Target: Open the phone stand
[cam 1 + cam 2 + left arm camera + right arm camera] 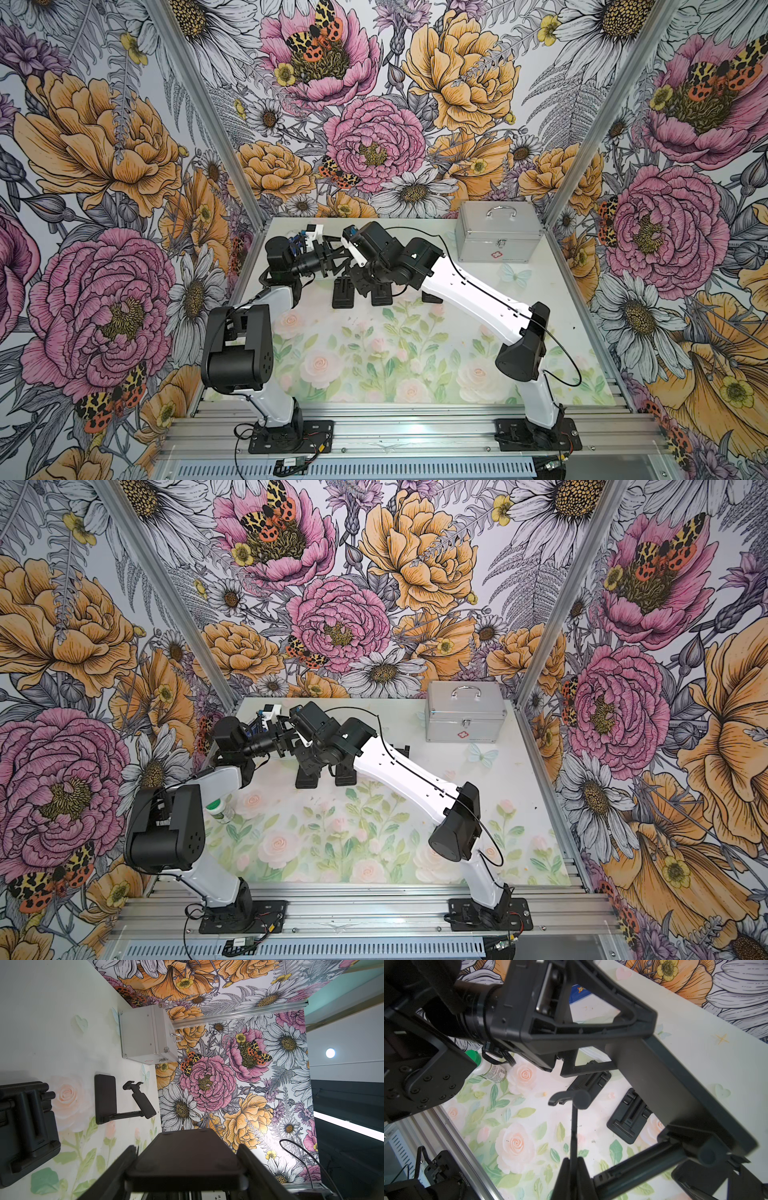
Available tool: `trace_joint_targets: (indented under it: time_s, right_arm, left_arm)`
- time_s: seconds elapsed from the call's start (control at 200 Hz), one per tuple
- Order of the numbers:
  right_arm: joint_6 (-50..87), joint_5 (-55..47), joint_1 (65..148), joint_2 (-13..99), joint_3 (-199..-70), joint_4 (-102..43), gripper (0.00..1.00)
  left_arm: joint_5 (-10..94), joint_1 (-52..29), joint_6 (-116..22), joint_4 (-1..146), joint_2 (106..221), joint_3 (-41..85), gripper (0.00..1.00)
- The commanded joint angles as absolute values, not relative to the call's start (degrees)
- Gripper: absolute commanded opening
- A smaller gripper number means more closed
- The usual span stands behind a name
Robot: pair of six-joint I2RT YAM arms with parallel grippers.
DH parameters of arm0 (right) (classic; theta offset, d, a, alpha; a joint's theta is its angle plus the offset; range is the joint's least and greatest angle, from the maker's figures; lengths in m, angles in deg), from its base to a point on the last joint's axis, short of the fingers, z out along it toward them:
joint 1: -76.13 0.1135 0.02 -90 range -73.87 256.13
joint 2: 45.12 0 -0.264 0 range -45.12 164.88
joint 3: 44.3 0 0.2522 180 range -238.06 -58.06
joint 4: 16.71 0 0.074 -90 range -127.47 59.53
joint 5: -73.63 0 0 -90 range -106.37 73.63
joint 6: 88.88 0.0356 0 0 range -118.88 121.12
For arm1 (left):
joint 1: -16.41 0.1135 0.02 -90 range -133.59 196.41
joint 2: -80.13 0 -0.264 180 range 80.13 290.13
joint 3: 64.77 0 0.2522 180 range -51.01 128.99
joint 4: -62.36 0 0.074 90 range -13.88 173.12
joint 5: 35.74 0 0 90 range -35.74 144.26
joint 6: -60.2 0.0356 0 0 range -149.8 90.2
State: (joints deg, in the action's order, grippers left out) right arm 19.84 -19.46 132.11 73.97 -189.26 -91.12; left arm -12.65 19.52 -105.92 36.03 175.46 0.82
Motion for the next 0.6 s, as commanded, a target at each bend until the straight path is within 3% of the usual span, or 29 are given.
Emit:
trace_joint_targets:
  time_s: [0.0,0.185,0.595]
  right_arm:
    - [20.8,-12.1,132.6,70.6,-193.4,-89.4,0.00]
    - [22.7,-11.9,129.0,69.3,-192.7,-89.4,0.00]
    - [29.9,-10.8,115.0,62.2,-187.9,-89.3,0.00]
  left_arm:
    - [-2.4,21.3,-101.8,35.2,176.8,3.2,0.58]
    - [-1.8,22.4,-103.7,35.2,174.9,5.8,0.98]
    - [1.7,26.0,-102.3,37.8,165.4,0.1,0.99]
